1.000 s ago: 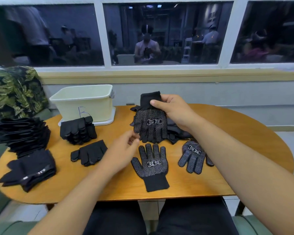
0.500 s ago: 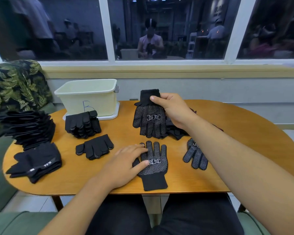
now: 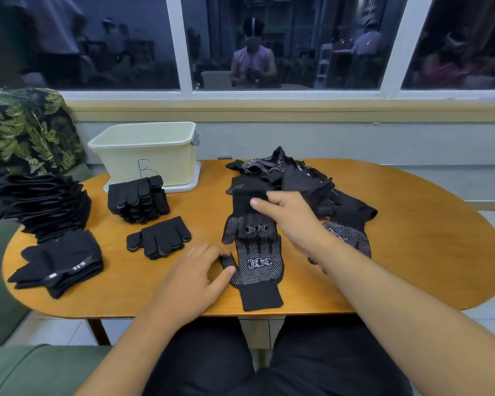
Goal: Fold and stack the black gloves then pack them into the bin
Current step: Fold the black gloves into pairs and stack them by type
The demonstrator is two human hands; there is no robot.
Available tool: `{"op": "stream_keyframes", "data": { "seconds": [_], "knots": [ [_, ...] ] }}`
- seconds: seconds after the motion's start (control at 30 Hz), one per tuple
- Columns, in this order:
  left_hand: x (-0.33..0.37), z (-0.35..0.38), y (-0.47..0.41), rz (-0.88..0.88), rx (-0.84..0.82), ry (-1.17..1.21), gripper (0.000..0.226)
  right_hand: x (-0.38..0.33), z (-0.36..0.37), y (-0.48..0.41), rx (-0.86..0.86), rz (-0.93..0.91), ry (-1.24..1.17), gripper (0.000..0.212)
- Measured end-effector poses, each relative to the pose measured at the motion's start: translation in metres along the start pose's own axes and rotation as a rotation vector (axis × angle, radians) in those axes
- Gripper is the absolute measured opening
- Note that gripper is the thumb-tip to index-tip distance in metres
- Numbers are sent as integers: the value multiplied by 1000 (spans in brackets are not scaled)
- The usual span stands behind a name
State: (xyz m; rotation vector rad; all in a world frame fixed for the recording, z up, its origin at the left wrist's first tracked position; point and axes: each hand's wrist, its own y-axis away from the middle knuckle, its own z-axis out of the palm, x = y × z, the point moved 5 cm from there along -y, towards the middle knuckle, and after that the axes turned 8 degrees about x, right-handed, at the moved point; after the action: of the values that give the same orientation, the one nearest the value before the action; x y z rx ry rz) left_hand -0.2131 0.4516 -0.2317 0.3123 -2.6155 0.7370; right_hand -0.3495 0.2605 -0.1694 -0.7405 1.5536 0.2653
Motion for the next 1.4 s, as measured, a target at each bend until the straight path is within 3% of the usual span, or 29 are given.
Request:
{"op": "stream_keyframes", "data": {
  "seconds": [0.2,0.3,0.43,0.53,0.7,1.0,1.2,1.4],
  "knots": [
    [1,0,4,-24,16,-48,34,31,-3,66,-114,-20,61,13],
    [2,-1,4,-62,41,-28,34,24,-2,90,-235,-95,267,35],
    [1,-1,4,-116,37,3,51,20,6,102,-318,-256,571,45],
    [2,-3,3,-110,27,-4,56,22,9,104,-313,-285,621,47],
    [5,-2,1,-31,-4,-43,45,22,3,106,-247,-296,620,47],
    [1,1,0,-85,-82,-86,65,25,9,113,-274,-418,711,47],
    [2,1,-1,-88,-109,-116,72,23,6,117,-150,-557,729,42],
    [4,3,-1,-57,-120,-152,60,19,11,122,-206,-639,810,38]
  ]
}}
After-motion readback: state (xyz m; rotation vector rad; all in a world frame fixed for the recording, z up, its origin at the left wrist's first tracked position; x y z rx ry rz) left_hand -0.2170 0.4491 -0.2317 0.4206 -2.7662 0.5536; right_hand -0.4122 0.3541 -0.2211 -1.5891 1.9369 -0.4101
